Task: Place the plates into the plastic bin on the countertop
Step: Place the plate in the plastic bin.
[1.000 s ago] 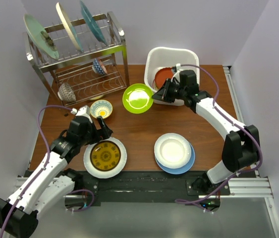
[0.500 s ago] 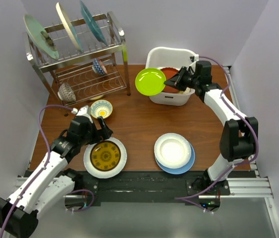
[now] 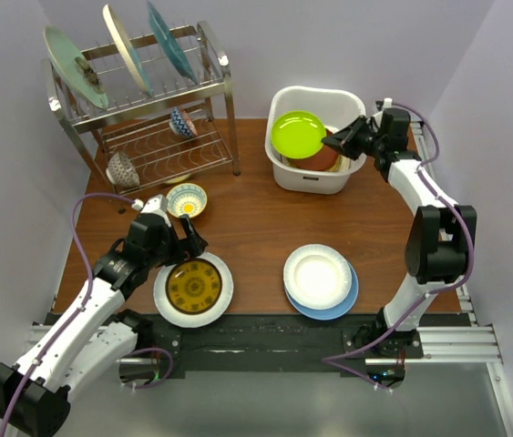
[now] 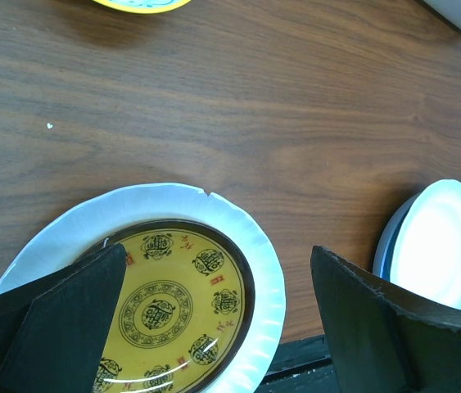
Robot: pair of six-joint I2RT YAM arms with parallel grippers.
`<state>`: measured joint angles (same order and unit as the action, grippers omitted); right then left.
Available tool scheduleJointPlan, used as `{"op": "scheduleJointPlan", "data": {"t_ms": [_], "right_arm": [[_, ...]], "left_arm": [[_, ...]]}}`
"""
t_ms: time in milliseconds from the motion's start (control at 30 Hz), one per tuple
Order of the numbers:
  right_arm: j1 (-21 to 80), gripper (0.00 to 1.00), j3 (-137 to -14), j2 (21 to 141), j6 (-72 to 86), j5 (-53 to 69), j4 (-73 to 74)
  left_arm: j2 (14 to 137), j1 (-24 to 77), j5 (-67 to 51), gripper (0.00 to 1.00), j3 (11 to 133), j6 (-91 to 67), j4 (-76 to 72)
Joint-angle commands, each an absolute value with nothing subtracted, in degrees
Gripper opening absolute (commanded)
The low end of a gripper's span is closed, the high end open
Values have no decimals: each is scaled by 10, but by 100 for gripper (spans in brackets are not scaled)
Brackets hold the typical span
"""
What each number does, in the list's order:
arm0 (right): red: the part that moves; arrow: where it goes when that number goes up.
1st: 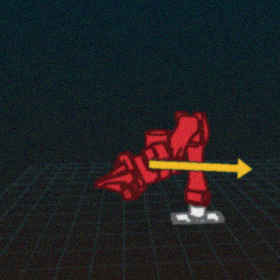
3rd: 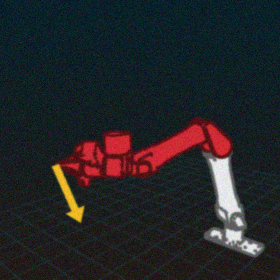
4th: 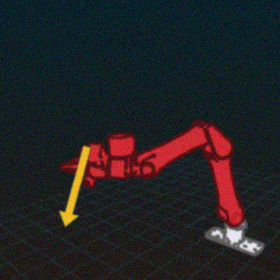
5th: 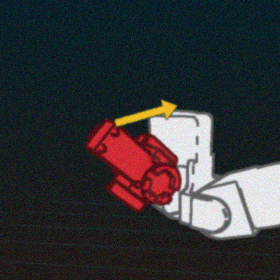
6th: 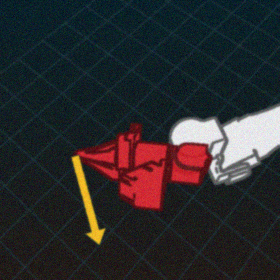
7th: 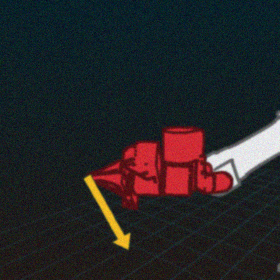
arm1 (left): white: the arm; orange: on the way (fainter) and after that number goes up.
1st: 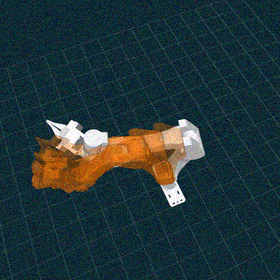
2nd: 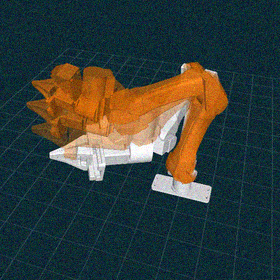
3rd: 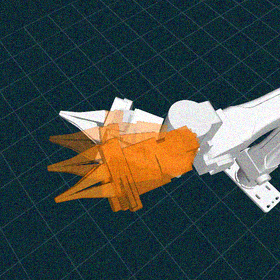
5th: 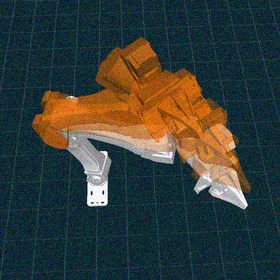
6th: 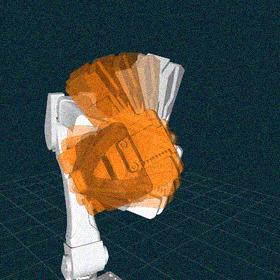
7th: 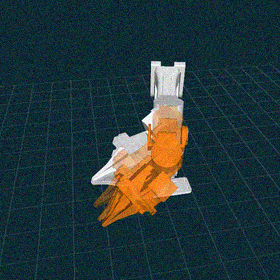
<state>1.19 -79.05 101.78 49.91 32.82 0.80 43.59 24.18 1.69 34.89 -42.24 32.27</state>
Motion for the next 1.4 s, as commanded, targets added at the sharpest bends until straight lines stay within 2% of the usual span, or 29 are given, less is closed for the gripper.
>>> {"op": "scheduleJointPlan", "data": {"t_ms": [0, 1167, 1367], "right_arm": [[-26, 0, -805, 1027, 543, 348, -59], [-49, 0, -901, 1138, 502, 279, -2], [-43, 3, -921, 1155, 489, 277, 27]], "left_arm": [[430, 244, 11, 100, 345, -406, 308], [444, 244, 13, 100, 352, -403, 304], [447, 244, 12, 100, 353, -402, 302]]}}
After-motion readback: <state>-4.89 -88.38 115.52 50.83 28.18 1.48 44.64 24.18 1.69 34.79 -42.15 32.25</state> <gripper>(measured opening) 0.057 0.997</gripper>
